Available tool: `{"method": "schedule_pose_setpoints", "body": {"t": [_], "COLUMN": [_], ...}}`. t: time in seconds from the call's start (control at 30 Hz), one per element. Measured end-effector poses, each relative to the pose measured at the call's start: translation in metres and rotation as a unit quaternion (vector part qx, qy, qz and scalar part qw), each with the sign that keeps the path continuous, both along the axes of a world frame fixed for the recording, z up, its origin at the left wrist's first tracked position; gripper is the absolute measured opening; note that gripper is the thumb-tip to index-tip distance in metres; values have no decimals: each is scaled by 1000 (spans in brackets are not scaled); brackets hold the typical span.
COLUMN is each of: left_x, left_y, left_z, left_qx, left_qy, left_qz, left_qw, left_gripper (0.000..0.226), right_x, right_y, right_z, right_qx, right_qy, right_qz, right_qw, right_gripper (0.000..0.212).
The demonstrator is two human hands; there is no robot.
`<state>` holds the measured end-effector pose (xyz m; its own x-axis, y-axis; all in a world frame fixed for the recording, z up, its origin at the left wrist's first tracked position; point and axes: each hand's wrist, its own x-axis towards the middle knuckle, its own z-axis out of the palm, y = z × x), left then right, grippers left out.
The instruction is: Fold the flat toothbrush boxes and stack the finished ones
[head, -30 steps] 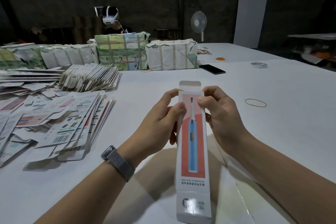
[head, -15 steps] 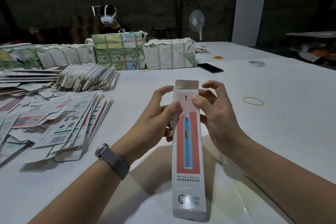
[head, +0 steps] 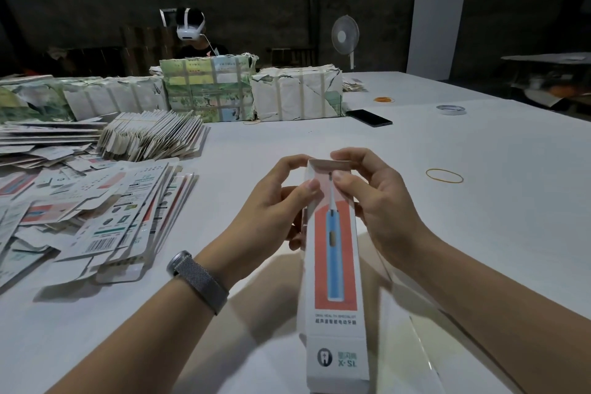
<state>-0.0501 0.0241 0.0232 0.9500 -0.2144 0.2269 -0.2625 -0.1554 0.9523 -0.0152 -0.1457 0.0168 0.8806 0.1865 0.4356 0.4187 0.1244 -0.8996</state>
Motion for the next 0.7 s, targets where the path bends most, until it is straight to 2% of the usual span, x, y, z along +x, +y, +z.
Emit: {"method": "schedule_pose_setpoints", "body": {"t": [0.03, 0.13, 0.3, 0.5, 0.63, 0.7], "left_x": [0, -1, -2, -2, -2, -1], "left_y": [-1, -4, -5, -10, -10, -11], "left_z": [0, 1, 2, 3, 3, 2], "left_qx": [9, 36, 48, 56, 56, 46], "left_qy": [-4, -13, -24, -39, -32, -45], "left_qz": [-1, -6, -3, -6, -21, -21], "left_qw": [1000, 999, 999, 998, 998, 998], "left_gripper": [27, 18, 17, 20, 30, 33], "right_x": [-2, -3, -4, -5, -6, -6], "right_y": [1, 4, 3, 4, 5, 5], "right_z": [2, 6, 8, 9, 9, 10], "right_qx": [-5, 0, -13, 21, 41, 45], "right_qy": [8, 45, 89, 71, 66, 72], "right_qz": [-1, 6, 10, -18, -36, -34], "right_qw": [1000, 999, 996, 997, 996, 996], "right_gripper": [5, 32, 15, 14, 26, 25]}}
